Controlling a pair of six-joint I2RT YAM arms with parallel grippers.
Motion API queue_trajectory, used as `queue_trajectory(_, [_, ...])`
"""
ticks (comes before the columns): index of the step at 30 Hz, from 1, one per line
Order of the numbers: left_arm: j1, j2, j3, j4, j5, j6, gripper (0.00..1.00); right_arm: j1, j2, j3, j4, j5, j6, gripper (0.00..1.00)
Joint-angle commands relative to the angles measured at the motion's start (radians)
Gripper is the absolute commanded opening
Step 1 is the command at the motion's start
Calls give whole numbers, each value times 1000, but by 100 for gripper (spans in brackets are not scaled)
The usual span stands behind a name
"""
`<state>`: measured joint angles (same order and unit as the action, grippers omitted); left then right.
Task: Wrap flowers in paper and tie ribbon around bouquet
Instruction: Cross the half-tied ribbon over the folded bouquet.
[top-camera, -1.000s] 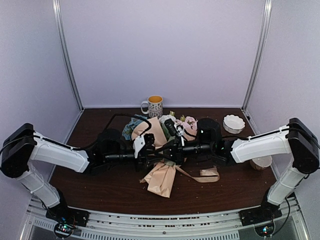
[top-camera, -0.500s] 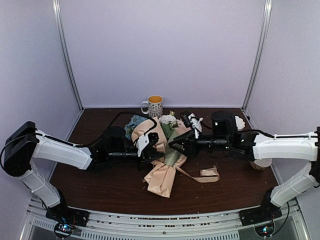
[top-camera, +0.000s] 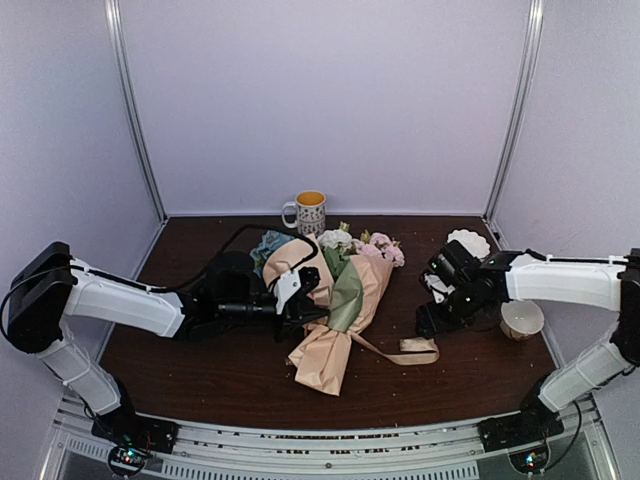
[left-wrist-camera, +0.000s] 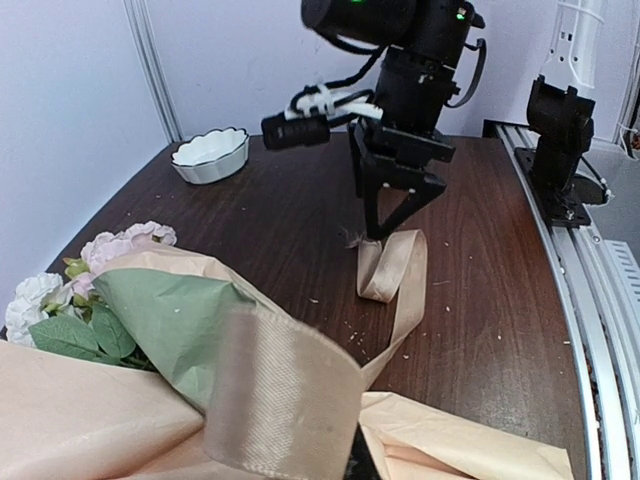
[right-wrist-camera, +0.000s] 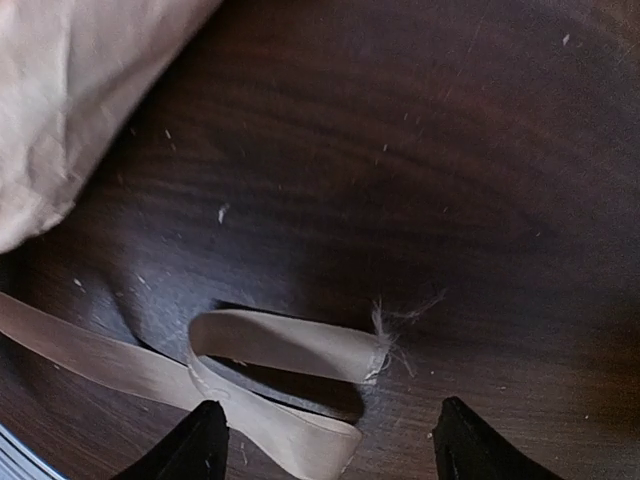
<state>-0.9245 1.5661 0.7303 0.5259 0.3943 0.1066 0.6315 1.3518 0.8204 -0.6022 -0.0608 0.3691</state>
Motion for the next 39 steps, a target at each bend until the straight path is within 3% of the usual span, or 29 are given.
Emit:
queue_trajectory(1, [1, -12, 30, -4, 22, 17, 0, 9, 182, 132, -158, -109, -92, 73])
queue_trajectory(6, [1, -15, 24, -2, 22, 17, 0, 62, 306, 193, -193, -100, -126, 71])
queue_trajectory(17, [1, -5, 42, -22, 24, 17, 0, 137, 298, 222, -182, -156, -142, 61])
queue_trajectory(23, [1, -7, 40, -30, 20, 17, 0, 142, 339, 242, -167, -165, -152, 37])
queue_trajectory(29, [1, -11, 39, -35, 13, 17, 0, 142, 371, 245, -132, -227, -164, 32])
queue_trajectory(32, [1, -13, 35, -35, 13, 17, 0, 142, 382, 235, -127, -254, -165, 19])
queue_trajectory(34, [1, -13, 37, -40, 12, 19, 0, 140, 375, 224, -124, -268, -163, 3])
queue_trajectory(39, [1, -22, 29, -42, 6, 25, 0, 99, 213, 211, -73, -229, -110, 0])
